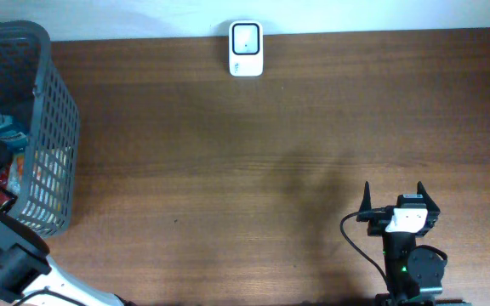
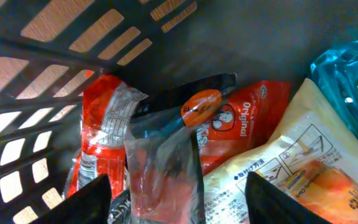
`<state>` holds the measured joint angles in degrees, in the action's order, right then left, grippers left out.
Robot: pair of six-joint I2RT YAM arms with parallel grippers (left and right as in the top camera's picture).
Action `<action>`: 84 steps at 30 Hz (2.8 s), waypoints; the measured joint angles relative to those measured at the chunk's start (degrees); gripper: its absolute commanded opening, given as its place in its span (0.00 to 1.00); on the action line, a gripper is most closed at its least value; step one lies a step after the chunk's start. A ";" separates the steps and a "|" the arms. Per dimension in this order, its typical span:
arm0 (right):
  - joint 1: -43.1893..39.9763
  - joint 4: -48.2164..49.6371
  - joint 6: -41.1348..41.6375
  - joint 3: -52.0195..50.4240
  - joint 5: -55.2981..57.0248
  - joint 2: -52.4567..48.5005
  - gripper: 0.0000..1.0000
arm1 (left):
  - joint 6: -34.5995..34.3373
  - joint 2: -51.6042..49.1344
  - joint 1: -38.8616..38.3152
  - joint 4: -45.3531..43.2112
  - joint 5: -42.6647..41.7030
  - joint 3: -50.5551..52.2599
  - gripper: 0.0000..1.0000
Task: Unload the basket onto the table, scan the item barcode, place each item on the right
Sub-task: 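Reach into the basket and grasp the black-and-red snack bag with left gripper, then carry the black-and-red bag to the scanner and drop it beside it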
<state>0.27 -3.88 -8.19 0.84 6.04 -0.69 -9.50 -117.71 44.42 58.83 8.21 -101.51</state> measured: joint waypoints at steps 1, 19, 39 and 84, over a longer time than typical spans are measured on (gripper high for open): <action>0.00 0.00 -0.04 0.00 0.00 0.00 0.98 | 0.00 -0.13 0.00 -0.02 0.22 0.00 0.67; 0.00 0.00 -0.04 0.00 0.00 0.00 0.98 | 0.04 -5.86 -0.15 -0.96 1.68 -0.59 0.04; 0.00 0.00 0.00 0.00 0.00 0.00 0.98 | -0.02 -5.70 -0.15 8.52 -4.24 -15.28 0.00; 0.00 0.00 -0.02 0.00 0.00 0.00 0.98 | -8.13 1.09 -61.86 -2.84 -12.90 -23.63 0.07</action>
<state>0.27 -3.88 -8.21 0.84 6.04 -0.69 -17.63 -116.62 -17.43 55.99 -4.69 -125.14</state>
